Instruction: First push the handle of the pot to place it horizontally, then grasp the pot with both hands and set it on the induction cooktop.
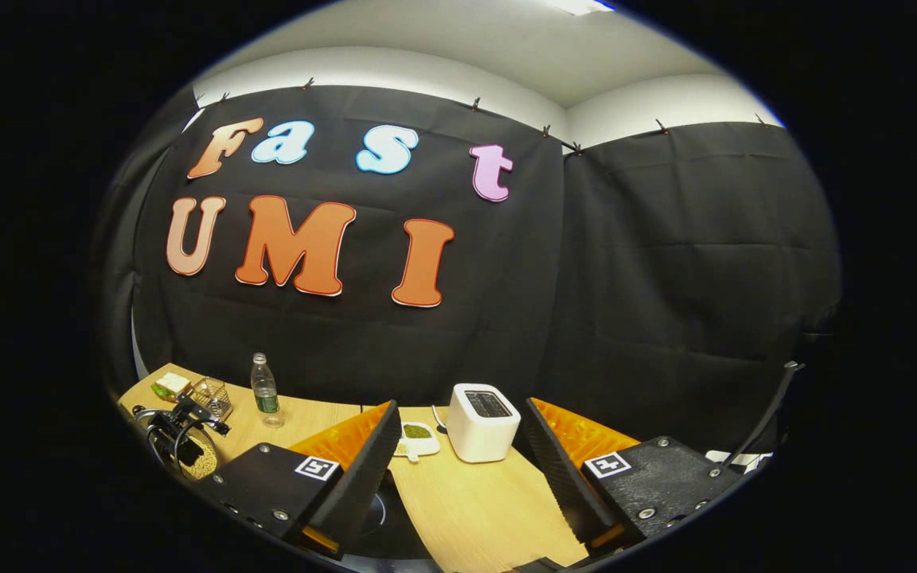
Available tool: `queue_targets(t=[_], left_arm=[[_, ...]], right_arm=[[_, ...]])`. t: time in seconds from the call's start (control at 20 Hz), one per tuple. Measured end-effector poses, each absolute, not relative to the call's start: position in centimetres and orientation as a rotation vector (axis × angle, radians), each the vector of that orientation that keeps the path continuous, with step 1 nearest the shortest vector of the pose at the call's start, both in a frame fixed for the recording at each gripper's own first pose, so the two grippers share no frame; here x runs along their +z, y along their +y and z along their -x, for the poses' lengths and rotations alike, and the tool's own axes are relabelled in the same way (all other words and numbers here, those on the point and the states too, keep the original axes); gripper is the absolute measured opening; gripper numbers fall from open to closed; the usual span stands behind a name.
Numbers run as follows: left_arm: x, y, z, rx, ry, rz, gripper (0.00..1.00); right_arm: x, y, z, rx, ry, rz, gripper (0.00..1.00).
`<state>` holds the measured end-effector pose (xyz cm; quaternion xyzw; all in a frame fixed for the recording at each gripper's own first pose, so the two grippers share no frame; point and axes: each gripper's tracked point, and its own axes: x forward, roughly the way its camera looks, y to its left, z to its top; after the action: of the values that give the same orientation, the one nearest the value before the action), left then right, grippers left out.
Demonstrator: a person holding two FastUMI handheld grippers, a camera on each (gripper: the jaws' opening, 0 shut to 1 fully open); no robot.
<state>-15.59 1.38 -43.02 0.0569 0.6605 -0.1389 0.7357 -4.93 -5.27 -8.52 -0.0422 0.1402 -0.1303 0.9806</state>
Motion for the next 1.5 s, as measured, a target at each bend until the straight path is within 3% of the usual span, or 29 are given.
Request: queue_targets(t=[0.35,0.7,1.05,1.1,1.15,1.2,1.3,1.35,1.5], left_arm=[[-41.7,0.9,12.0,-0.264,1.384,0.055,0.02],[-39.9,1.8,8.3,-0.266,1.262,0.066,0.02],[-36.4,11.5,8.1,-0.084,1.169,0.018,0.03],[-35.9,13.5,8.2,-0.053,1.157,0.018,0.06],[-35.6,15.2,8.4,-0.030,1.153,0.020,0.33],[-35.7,17.0,8.6,-0.007,1.152,0.020,0.42],[-35.5,20.4,8.9,0.036,1.143,0.015,0.75],[-35.2,22.1,8.8,0.064,1.134,0.004,0.81],[-34.9,26.7,8.6,0.103,1.117,-0.028,0.81]], right_arm=[[-11.3,-1.7,5.0,-0.180,0.393,0.048,0.96],[-14.0,3.7,5.1,-0.056,0.502,0.007,0.96],[-17.8,12.9,4.5,0.142,0.643,-0.038,0.96],[-18.5,14.4,4.3,0.170,0.666,-0.046,0.97],[-19.1,15.9,4.5,0.196,0.691,-0.050,0.97],[-19.7,17.4,4.3,0.220,0.717,-0.056,0.97],[-21.0,19.9,4.4,0.257,0.765,-0.067,0.97],[-21.5,21.2,4.3,0.275,0.787,-0.075,0.97],[-23.7,24.4,4.1,0.307,0.865,-0.094,0.97]])
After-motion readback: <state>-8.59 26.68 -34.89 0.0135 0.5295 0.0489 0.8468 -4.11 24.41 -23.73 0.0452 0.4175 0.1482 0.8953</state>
